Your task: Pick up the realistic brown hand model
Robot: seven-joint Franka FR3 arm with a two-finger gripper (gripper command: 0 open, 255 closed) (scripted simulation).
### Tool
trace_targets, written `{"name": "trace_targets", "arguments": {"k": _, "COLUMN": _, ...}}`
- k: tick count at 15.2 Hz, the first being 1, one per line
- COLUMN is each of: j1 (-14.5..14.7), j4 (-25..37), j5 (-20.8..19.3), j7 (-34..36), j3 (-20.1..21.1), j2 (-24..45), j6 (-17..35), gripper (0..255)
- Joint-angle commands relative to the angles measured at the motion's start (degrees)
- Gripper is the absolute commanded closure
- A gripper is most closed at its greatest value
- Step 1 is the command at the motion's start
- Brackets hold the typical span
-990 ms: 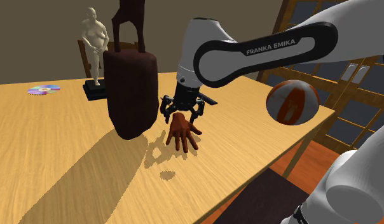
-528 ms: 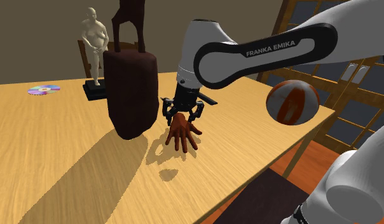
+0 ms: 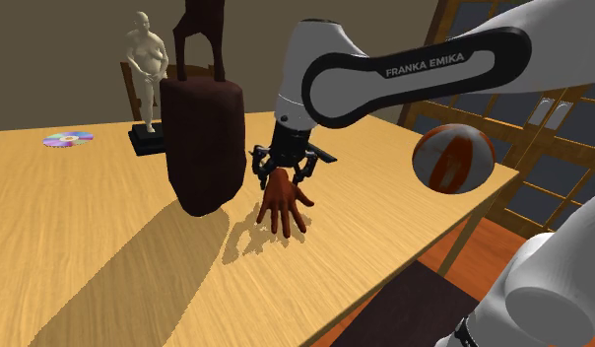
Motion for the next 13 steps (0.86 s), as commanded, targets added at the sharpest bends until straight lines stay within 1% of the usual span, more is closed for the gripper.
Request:
{"name": "trace_targets", "arguments": {"k": 1, "j1": -0.04, "j4": 1.42, "j5": -0.02, "j7": 0.01, "j3": -0.06, "j2": -0.09, "j6": -1.51, "gripper": 255}}
{"name": "trace_targets", "arguments": {"k": 11, "j1": -0.21, "j4": 8.36, "j5": 0.11, "j7": -0.13, "j3": -0.5, "j2": -0.9, "j6": -9.19, "gripper": 255}}
{"name": "trace_targets", "arguments": {"k": 13, "j1": -0.22, "j4": 8.47, "j5": 0.11, "j7": -0.13, "j3": -0.51, "j2": -0.9, "j6": -9.31, "gripper": 255}}
